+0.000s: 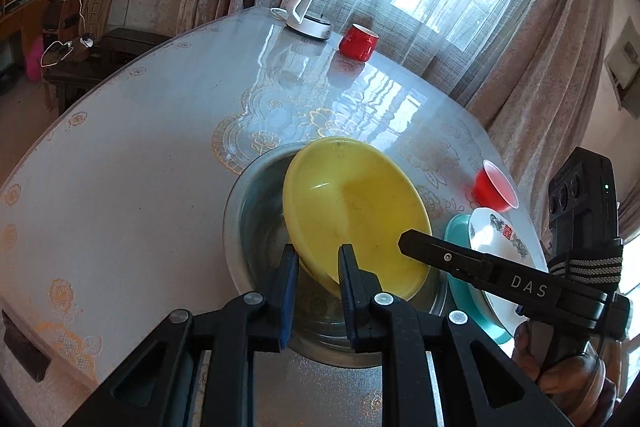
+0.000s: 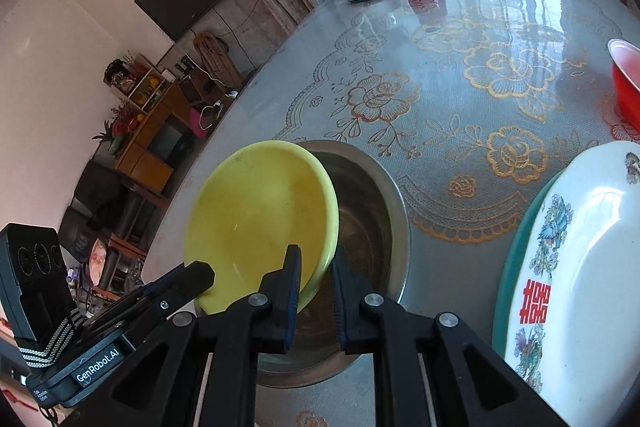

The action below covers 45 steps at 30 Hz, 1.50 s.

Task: Organize plates and bowls
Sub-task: 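Carry the yellow bowl with the right gripper into the steel basin, then lower the yellow bowl into the basin and open the right gripper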

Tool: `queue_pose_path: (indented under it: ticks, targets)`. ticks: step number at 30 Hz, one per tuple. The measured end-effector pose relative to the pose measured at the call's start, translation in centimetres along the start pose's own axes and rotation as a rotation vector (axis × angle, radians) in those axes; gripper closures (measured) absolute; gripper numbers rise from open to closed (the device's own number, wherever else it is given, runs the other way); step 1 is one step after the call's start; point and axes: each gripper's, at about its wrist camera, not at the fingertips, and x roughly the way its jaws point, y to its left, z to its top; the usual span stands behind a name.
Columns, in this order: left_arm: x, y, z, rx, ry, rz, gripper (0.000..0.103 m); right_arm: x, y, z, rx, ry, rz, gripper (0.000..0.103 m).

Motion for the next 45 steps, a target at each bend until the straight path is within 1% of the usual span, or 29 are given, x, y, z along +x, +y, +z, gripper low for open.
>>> queue_pose_path:
  ticks: [5,10,12,19,24,27,35,39,42,45]
  targets:
    - [0.4,0.4,-0.3,-0.009,0.02,0.001,0.084,0.4,0.1,-0.4,-0.015,0.014,-0.022,0.089]
    - [0.9,0.5,-0.4,0.0,0.034,0.015,0.083,0.5,0.5,-0.6,-0.051,0.017,-0.065,0.087]
    - [0.9,0.4,-0.4,0.005,0.033,0.023,0.082,0.8,0.5,-0.6,-0.053,0.027,-0.073,0.087]
    - [1.1,0.2,-0.1,0.019,0.032,0.039,0.076,0.5,0.7,-0.8,-0.067,0.02,-0.092,0.086]
    - [1.2,0.1,-0.1,0.031,0.033,0.054,0.076,0.4,1.1,-0.9,-0.086,0.017,-0.115,0.086]
    - [1.0,0.2,-0.1,0.032,0.026,0.045,0.071,0.4,1.3,-0.9,-0.098,0.022,-0.129,0.086]
    - [0.9,0.1,-0.3,0.045,0.013,0.051,0.071,0.6,1.6,-1.0,-0.122,0.013,-0.152,0.085]
    - [1.1,0.0,-0.5,0.05,0.017,0.029,0.071,0.5,2.1,-1.1,-0.163,-0.001,-0.191,0.085]
    - [0.9,-0.1,-0.5,0.059,0.009,0.023,0.071,0.5,2.3,-1.2,-0.179,-0.011,-0.205,0.085]
    - [0.9,-0.3,-0.6,0.071,0.003,0.025,0.071,0.3,2.6,-1.3,-0.223,-0.038,-0.258,0.086]
